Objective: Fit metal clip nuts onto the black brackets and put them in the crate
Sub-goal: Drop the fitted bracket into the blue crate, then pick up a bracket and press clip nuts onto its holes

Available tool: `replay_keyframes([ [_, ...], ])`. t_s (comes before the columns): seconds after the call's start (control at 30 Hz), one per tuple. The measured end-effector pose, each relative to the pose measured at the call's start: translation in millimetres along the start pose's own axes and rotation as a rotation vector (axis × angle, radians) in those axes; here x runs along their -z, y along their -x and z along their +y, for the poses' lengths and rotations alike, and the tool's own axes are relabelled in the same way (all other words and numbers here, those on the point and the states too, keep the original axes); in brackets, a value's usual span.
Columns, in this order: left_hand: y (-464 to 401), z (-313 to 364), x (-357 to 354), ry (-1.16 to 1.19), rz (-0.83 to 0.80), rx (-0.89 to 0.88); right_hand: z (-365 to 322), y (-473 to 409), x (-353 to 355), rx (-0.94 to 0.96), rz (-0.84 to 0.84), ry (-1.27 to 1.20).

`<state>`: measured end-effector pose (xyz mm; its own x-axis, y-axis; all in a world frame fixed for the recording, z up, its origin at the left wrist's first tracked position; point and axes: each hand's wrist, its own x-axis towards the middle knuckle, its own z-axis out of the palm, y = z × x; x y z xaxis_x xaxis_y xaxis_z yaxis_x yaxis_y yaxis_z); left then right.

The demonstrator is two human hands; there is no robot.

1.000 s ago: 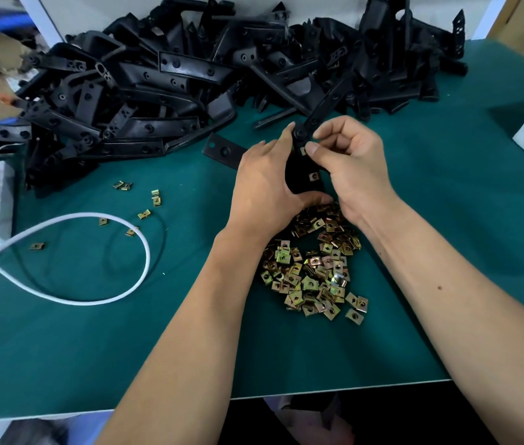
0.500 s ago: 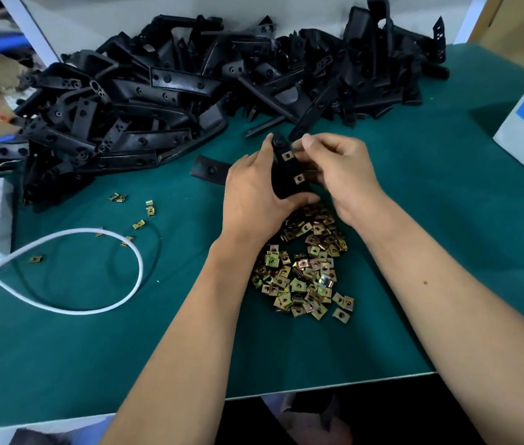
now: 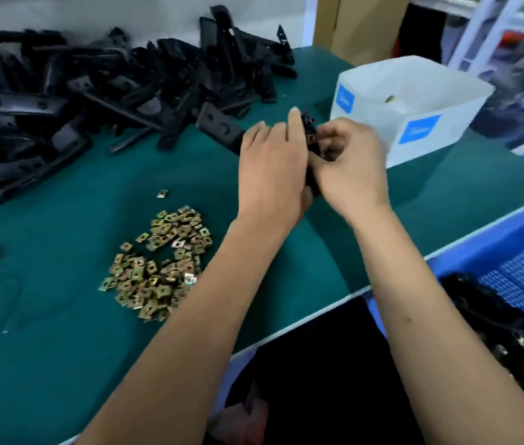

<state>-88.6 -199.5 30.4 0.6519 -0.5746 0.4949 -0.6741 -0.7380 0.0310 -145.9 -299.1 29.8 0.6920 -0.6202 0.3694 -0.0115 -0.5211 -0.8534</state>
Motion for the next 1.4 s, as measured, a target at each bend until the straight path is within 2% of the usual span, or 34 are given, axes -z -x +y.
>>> replay_keyframes([
  [0.2, -8, 155, -1, 0.144, -0.033, -0.412, 74, 30, 141, -0.096, 0.297, -0.210],
  [0.27, 6, 199, -14, 0.226, -0.091, -0.550, 101, 51, 179, -0.181, 0.359, -0.254],
  [0.43, 55, 264, -57, 0.408, -0.341, -0.825, 185, 120, 255, -0.542, 0.524, -0.223],
  [0.53, 85, 282, -80, 0.464, -0.514, -0.904, 235, 152, 281, -0.799, 0.663, -0.073],
  [0.6, 96, 285, -93, 0.464, -0.606, -0.885, 258, 165, 290, -0.962, 0.638, 0.105],
  [0.7, 103, 287, -103, 0.486, -0.682, -0.851, 271, 176, 300, -1.079, 0.442, 0.400],
  [0.77, 101, 287, -104, 0.533, -0.692, -0.815, 268, 175, 300, -1.066, 0.429, 0.489],
  [0.83, 95, 287, -100, 0.611, -0.651, -0.753, 261, 168, 296, -1.008, 0.502, 0.513],
  [0.93, 79, 287, -85, 0.735, -0.526, -0.632, 239, 148, 287, -0.855, 0.550, 0.519],
  [1.1, 42, 274, -45, 0.935, -0.291, -0.458, 176, 97, 254, -0.554, 0.500, 0.584],
  [1.23, 14, 228, -17, 1.057, -0.101, -0.324, 115, 59, 198, -0.291, 0.389, 0.604],
  [1.4, -13, 119, 0, 0.997, 0.094, -0.124, 52, 22, 99, -0.038, 0.172, 0.579],
])
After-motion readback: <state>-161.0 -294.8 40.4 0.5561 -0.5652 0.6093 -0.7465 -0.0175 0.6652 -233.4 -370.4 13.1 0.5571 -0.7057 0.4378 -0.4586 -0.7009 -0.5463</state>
